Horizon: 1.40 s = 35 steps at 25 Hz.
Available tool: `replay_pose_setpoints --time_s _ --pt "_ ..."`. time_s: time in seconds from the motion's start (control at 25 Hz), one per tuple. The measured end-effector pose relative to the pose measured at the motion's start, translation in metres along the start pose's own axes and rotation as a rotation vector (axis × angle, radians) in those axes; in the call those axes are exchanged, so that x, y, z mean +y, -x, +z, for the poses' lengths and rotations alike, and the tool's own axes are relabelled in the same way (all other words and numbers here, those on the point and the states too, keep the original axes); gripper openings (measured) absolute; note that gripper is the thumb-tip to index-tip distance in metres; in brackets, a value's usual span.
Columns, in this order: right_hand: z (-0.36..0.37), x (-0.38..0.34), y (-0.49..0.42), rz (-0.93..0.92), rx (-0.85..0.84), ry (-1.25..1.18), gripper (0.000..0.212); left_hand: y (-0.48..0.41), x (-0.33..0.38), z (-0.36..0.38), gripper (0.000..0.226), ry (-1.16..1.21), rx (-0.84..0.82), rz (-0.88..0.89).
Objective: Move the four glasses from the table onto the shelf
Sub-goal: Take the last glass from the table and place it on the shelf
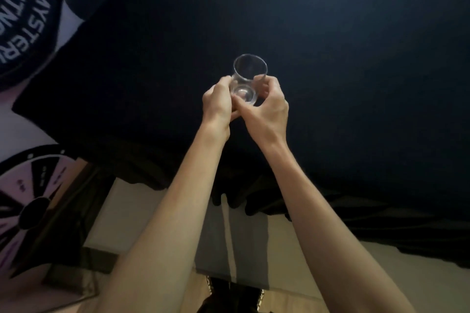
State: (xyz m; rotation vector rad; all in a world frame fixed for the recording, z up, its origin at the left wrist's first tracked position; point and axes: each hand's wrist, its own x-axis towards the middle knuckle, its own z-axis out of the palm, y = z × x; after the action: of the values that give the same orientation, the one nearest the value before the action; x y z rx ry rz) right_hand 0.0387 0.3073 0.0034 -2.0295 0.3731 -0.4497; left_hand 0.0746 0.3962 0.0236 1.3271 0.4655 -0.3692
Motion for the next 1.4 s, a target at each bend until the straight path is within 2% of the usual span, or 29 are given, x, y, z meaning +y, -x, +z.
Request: replay_pose_setpoints --time_s 0.2,0.32,0.44,0.52,0.6,0.88,1.2,1.4 --pt "-0.007 -0.003 0.088 -0.053 -0.184 -0.067 0.046 0.072 -0.048 -0.047 0.032 0.142 0.197 -0.035" --pt "-0.01 -0.005 0.142 -0.096 -0.311 -0.108 0.055 0.119 -0.081 -0.076 0.026 0.245 0.347 -0.006" --pt "-0.016 -0.008 0.193 -0.151 -0.474 -0.151 0.059 0.17 -0.108 -0.104 0.033 0.252 0.501 0.038" --pt "-0.023 -0.011 0.23 -0.194 -0.618 -0.19 0.055 0.21 -0.132 -0.122 0.034 0.268 0.623 0.069" --pt "-0.031 -0.015 0.27 -0.221 -0.694 -0.217 0.052 0.25 -0.154 -0.14 0.035 0.332 0.712 0.078" --pt "-0.038 -0.056 0.413 -0.391 -1.076 -0.201 0.055 0.398 -0.202 -0.216 0.017 0.644 1.074 0.178" --pt "-0.078 -0.107 0.612 -0.565 -1.4 -0.244 0.059 0.597 -0.284 -0.292 0.013 0.898 1.345 0.321" --pt "-0.118 -0.129 0.746 -0.639 -1.536 -0.311 0.063 0.728 -0.338 -0.327 0.015 0.925 1.419 0.413"
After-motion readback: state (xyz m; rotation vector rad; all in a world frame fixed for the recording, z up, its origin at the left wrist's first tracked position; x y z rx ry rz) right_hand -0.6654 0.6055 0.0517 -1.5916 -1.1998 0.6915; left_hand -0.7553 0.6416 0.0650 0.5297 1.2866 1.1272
